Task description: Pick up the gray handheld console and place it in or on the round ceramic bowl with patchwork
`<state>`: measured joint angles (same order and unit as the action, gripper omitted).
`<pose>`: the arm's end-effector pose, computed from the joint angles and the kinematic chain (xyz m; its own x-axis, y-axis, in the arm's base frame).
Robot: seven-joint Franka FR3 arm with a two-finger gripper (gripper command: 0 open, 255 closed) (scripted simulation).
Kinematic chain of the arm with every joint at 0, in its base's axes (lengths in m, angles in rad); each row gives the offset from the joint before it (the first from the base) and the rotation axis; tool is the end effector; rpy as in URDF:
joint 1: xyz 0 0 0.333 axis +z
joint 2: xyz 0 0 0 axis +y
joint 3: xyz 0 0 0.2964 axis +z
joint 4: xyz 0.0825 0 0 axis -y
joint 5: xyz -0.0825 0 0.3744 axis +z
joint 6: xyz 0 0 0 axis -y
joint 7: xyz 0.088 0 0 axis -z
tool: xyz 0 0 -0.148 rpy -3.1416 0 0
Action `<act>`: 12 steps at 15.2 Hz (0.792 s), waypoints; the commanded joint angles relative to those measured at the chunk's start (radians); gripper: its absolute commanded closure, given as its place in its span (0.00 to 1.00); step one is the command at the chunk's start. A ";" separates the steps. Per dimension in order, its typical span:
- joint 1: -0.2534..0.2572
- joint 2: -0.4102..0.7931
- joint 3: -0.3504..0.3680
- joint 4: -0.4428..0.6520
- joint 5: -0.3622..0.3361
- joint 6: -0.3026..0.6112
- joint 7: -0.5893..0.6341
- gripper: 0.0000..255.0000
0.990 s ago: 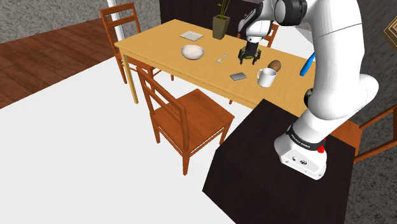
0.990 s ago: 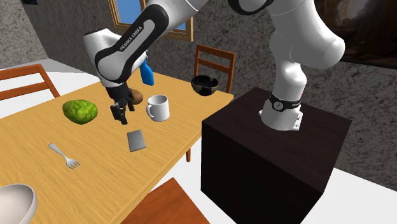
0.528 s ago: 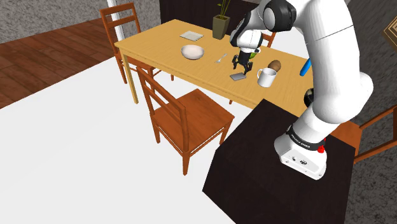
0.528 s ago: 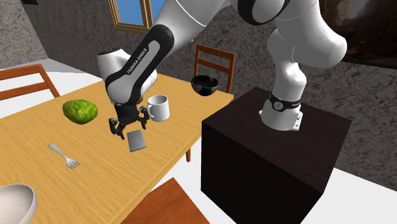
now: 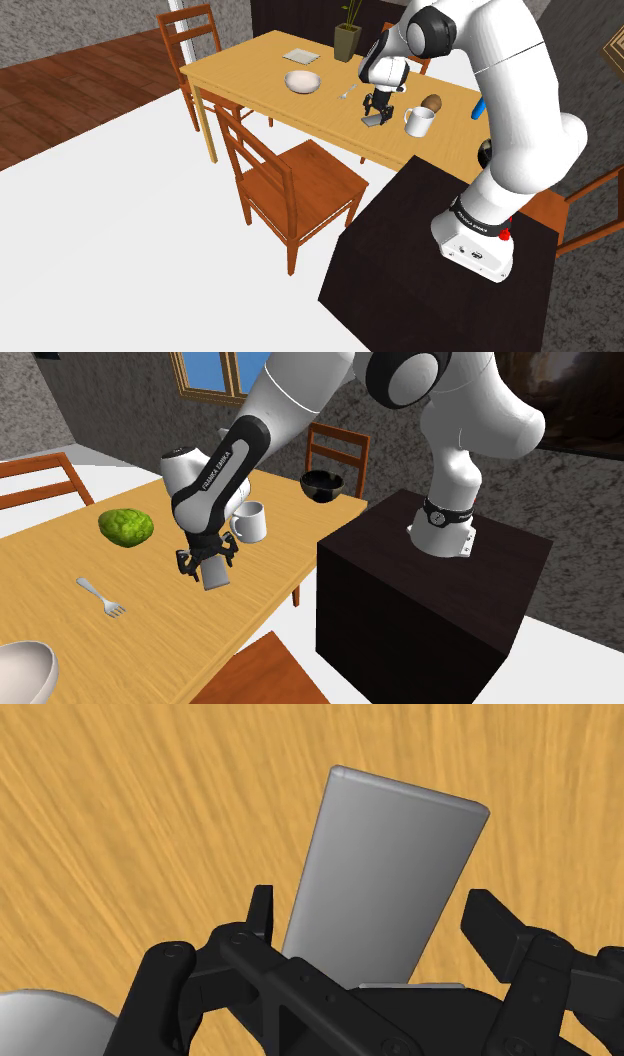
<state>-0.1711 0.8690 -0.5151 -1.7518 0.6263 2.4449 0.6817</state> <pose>0.4967 -0.3860 0.0754 -0.1407 -0.9901 -0.0019 -0.9900 0.1407 0.0050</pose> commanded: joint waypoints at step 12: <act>-0.001 0.003 0.002 0.001 0.002 0.003 -0.001 1.00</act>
<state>-0.1726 0.8718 -0.5133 -1.7502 0.6283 2.4478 0.6808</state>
